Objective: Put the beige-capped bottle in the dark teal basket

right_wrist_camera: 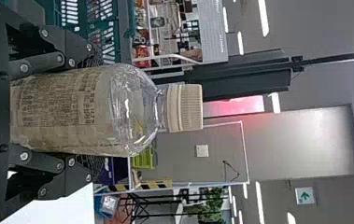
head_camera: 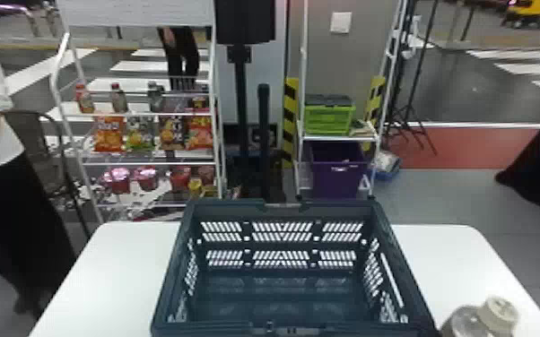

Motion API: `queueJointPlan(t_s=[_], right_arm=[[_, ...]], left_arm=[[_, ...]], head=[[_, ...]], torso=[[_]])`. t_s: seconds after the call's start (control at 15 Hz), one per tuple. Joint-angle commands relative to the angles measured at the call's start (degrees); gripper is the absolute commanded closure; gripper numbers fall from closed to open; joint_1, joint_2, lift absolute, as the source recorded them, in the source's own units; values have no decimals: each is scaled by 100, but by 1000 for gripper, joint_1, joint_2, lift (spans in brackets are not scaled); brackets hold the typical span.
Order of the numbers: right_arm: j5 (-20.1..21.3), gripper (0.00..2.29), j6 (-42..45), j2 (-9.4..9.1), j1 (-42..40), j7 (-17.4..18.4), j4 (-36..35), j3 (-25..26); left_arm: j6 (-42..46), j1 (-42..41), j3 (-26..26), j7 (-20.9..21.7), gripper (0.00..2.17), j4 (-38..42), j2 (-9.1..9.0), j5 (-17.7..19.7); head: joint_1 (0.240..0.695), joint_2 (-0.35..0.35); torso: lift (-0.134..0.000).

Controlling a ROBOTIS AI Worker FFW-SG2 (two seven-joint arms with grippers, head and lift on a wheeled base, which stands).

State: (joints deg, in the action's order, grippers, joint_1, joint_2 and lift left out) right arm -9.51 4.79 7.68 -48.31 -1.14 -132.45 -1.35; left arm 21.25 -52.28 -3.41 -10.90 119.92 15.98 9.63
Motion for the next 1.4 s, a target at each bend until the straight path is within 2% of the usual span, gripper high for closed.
queueJointPlan(t_s=[0.0,0.27,0.4,0.6,0.8,0.93,1.07,1.33], right_arm=[[37,2223,-1213,14,471,0,-343,4],[266,2223,-3199,5,1526,79,-738,-190],[336,2223,-4571,14,2229,97,-818,-401],[494,2223,-6416,23,3337,141,-791,-796],[477,2223,-7770,23,4356,246,-501,-1201],[424,2219,-8279,-39,4901,272,-123,-1420],[283,2219,-8490,-74,5472,272,545,-1596],[11,2219,-8596,-408,6255,281,1890,-1746]], left_arm=[[41,16,7,0,157,-21,11,13],[41,60,7,8,157,-65,37,57],[41,86,-2,8,157,-101,37,74],[147,104,7,8,157,-162,46,101],[270,95,7,8,157,-241,37,136],[393,95,16,8,157,-285,37,162],[428,104,16,8,157,-303,37,171],[516,60,34,0,157,-320,19,171]], head=[[499,0],[499,0],[499,0],[499,0],[499,0],[499,0],[499,0],[499,0]], torso=[[0],[0],[0],[0],[0],[0],[0],[0]])
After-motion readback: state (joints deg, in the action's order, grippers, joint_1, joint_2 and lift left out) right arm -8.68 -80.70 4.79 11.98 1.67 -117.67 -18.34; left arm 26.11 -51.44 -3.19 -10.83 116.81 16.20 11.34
